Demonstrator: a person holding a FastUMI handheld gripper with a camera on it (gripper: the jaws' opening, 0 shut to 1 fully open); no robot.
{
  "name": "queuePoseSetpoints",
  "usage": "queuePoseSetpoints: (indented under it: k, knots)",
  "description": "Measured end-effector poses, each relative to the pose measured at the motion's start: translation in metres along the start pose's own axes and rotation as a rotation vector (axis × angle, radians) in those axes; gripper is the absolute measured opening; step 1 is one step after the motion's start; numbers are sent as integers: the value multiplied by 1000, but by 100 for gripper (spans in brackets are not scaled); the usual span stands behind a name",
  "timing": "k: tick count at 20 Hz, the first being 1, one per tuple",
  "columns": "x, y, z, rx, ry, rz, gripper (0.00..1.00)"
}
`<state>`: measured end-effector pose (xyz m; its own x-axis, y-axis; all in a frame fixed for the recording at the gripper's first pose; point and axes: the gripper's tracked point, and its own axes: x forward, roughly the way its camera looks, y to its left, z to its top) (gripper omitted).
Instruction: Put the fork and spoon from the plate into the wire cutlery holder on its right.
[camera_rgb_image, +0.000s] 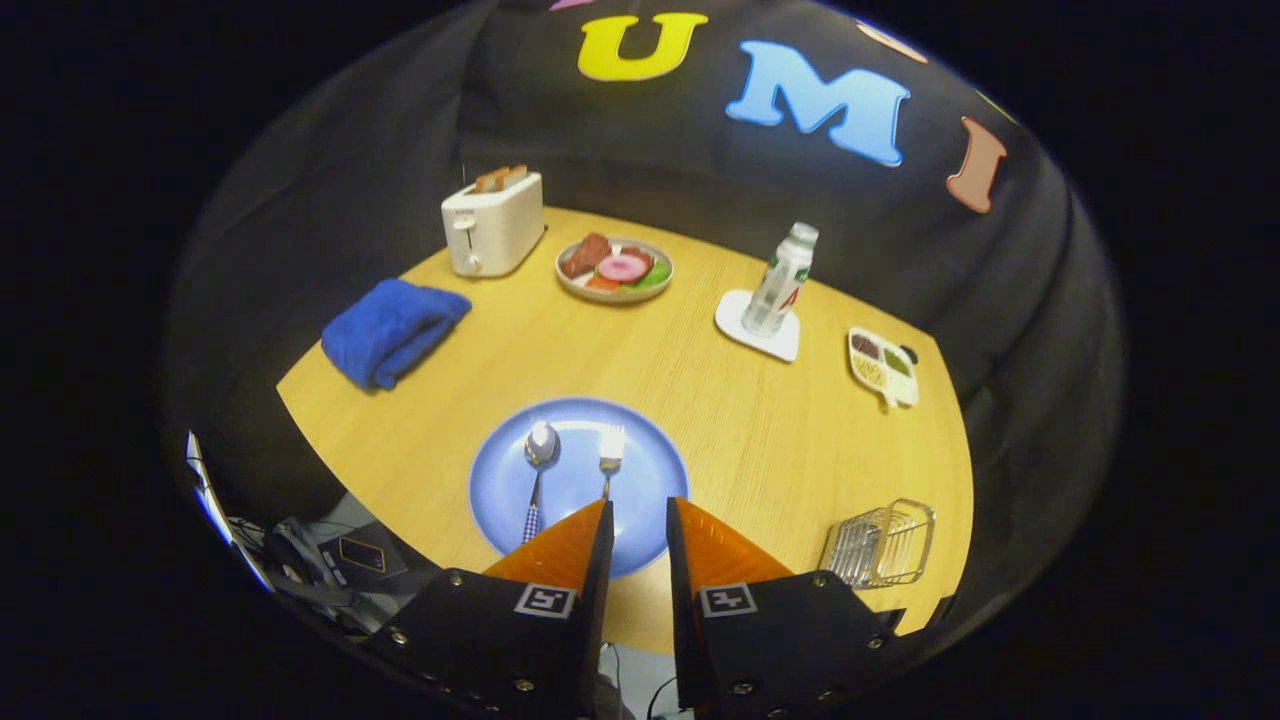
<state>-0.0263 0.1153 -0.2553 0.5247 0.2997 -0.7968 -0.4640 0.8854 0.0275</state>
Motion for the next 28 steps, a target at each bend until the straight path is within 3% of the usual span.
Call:
queuePoseSetpoints:
  k: [3, 12, 16, 18, 21, 22, 28]
  knots:
    - [24, 10, -21, -5, 114, 17, 31]
    - [65, 22, -52, -37, 297, 8, 31]
    - [66, 24, -50, -67, 382, 1, 31]
    - [78, 23, -60, -54, 416, 5, 9]
    - [74, 24, -63, -33, 475, 49, 9]
    - [68, 20, -59, -41, 505, 71, 1]
    - [15, -15, -45, -95, 568, 175, 1]
